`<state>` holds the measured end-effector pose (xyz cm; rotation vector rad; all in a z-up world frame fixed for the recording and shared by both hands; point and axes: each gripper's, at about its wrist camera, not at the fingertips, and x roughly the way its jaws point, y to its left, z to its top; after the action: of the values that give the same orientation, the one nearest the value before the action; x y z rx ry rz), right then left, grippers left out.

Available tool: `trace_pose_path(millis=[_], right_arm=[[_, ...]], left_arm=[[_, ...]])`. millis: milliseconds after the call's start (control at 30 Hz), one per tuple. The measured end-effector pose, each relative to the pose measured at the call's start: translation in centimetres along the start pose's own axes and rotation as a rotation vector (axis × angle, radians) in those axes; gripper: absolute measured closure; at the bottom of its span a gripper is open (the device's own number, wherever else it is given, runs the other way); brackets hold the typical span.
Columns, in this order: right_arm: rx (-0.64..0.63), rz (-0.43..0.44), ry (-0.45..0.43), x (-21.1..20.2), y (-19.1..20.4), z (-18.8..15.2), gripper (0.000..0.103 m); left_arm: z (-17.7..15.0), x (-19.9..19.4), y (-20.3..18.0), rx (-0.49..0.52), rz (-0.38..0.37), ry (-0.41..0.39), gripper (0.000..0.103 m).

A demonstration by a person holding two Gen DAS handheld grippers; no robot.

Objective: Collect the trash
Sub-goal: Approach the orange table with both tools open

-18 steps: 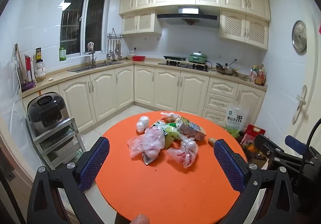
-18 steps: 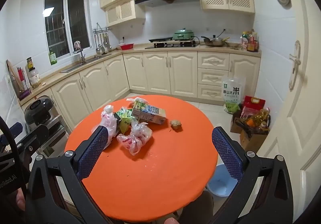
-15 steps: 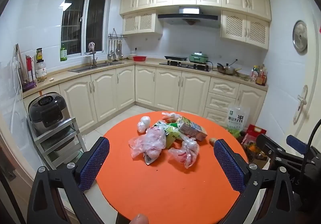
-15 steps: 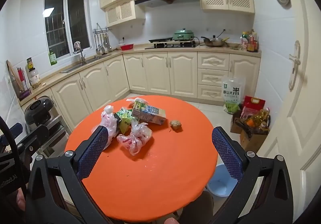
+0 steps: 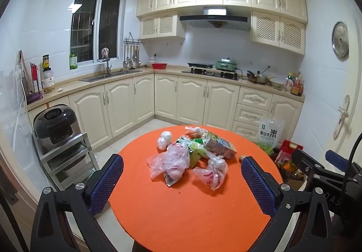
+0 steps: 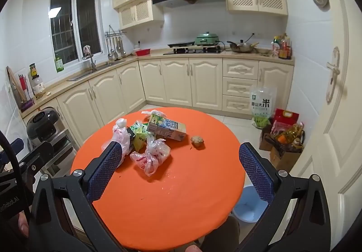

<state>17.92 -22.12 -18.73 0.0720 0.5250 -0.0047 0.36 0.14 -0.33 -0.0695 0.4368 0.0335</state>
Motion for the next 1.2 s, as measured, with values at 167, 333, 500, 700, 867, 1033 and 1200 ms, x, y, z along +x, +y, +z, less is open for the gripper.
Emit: trace_pose_path(millis=[167,333,500,700,867,1033,1200], right_arm=[[-0.009,0.002,-0.012,0.1,0.4,0.1,0.000],[-0.007,0.004,-0.011,0.2,0.4,0.0,0.000],[-0.008,-0.006,-0.006,0.6,0.0,0.1,0.000],[-0.007,-0.013,0.010,1.8,-0.6,0.2,0.000],[-0.011,-0.010,0.020,3.0,-1.1,0.3,0.000],[-0.007,-0.003,0.044,4.8,-2.2,0.2,0.000],[-0.006,-0.004,0.084,7.3,-3.5,0.0,0.000]], left_arm=[[-0.1,0.5,-0.1,-0.014,-0.029,0.008,0.001],[-0.4,0.6,-0.2,-0.007,-0.038,-0.005,0.001],[-0.4,1.1,-0.3,-0.003,-0.041,-0.002,0.001],[-0.4,2.8,-0.8,0.003,-0.046,0.021,0.001],[-0.1,4.3,-1.3,0.007,-0.044,0.027,0.001],[-0.3,6.7,-2.3,0.016,-0.033,0.054,0.001],[-0.7,9.8,-3.3,0.023,-0.021,0.108,0.001]])
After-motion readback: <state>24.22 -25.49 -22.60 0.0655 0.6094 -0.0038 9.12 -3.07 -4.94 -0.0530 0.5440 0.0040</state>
